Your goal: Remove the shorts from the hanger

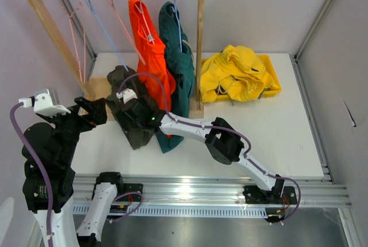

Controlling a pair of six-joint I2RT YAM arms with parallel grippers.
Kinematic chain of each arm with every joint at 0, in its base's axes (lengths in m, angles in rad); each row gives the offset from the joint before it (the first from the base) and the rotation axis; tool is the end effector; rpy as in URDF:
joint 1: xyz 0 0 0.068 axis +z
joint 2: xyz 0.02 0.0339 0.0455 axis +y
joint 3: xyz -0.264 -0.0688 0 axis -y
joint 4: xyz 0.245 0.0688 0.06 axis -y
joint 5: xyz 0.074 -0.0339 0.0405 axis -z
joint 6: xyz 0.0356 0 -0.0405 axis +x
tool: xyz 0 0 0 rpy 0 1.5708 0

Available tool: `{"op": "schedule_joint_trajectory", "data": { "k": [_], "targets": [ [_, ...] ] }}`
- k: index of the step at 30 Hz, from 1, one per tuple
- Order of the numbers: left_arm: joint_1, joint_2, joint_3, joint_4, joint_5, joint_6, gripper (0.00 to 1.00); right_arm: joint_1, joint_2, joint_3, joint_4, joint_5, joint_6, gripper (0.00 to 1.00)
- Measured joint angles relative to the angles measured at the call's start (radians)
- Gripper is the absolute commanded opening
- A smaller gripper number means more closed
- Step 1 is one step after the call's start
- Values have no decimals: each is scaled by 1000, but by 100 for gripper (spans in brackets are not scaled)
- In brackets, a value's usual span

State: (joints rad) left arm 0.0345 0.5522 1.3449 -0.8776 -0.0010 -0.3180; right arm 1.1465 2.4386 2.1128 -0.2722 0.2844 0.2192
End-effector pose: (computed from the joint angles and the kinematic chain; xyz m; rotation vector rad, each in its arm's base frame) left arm 0.0337 0.0012 0.4593 -0.2918 1.6342 -0.2146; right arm 0.2405 0.5082 0.2017 -0.8256 2.0194 0.4842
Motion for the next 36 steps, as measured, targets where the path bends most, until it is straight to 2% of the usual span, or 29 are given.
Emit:
{"op": "schedule_joint_trajectory", "data": {
  "k": [5,8,9,11,12,14,18,26,32,36],
  "targets": [
    [0,-1,-18,2,0,-5,99,1,23,27,3,18,36,97],
    [0,-1,-29,5,0,-4,99,0,34,39,2,24,49,79],
    [0,-1,-31,5,0,-4,99,0,38,45,3,26,50,60],
    [0,-1,-38,10,0,-4,99,2,52,58,9,13,56,40],
    [0,-1,-42,14,0,-4,99,2,67,66,11,5,62,19],
    [0,-1,-46,21,0,-4,99,3,101,76,10,-6,66,0],
    [0,-1,-47,27,1,-4,99,9,144,76,20,-8,79,0],
    [0,-1,-47,30,4,-4,99,22,104,5,59,-3,71,0],
    [0,-1,-48,29,-1,-3,99,104,-77,-195,74,60,30,0],
    [0,-1,-48,29,-21,-3,99,202,-275,-320,91,145,-17,0]
  ]
}}
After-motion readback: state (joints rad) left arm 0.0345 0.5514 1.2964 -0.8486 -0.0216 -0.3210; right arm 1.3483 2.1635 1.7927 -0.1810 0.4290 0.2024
